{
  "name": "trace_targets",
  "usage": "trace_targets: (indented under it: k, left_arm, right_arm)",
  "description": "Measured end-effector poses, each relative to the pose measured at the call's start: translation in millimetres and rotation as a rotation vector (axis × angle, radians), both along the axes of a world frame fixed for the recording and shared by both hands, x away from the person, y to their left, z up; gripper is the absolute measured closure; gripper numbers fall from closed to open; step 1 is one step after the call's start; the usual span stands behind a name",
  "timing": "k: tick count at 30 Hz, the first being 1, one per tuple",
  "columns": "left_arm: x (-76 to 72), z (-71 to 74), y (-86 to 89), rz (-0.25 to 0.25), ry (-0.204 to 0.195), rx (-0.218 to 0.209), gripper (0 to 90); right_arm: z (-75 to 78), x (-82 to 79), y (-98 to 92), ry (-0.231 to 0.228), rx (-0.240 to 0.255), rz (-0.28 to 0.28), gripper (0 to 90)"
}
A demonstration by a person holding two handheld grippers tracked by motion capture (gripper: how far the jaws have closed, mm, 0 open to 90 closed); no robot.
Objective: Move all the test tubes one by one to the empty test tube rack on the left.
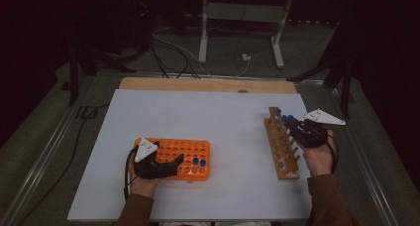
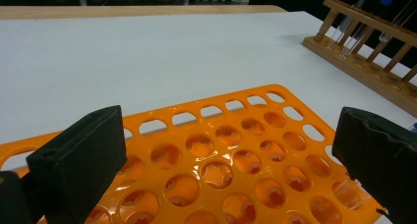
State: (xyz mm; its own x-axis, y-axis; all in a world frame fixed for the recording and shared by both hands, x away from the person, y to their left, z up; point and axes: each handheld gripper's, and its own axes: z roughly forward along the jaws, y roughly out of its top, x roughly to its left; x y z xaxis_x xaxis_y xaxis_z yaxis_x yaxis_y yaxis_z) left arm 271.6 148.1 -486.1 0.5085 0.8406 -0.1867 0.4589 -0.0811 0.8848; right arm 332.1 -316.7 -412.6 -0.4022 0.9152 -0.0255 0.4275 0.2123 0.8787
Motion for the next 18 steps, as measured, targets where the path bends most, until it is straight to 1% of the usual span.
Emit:
trace_targets:
  k: [4, 6, 11, 15, 18]
  left_arm:
    - [0.0, -0.4, -0.4, 0.002, 0.003, -0.002, 0.8]
    - [0.4, -1.1, -0.8, -0.003, 0.009, 0.002, 0.8]
    - [1.0, -2.2, -2.8, -0.004, 0.016, -0.002, 0.8]
    - [0.6, -2.4, -3.8, -0.007, 0.017, 0.000, 0.8]
    - [0.9, -2.6, -4.5, -0.009, 0.016, -0.002, 0.9]
  right_arm:
    - [7.6, -2.9, 1.4, -0.026, 0.003, 0.003, 76.9]
    - [10.3, -4.2, 1.0, -0.040, 0.013, 0.005, 76.9]
    - [13.8, -7.8, 1.9, -0.059, 0.016, 0.010, 76.8]
    - [16.7, -13.6, 3.8, -0.089, 0.026, 0.020, 76.9]
    - [18.1, -17.5, 6.1, -0.102, 0.032, 0.032, 76.8]
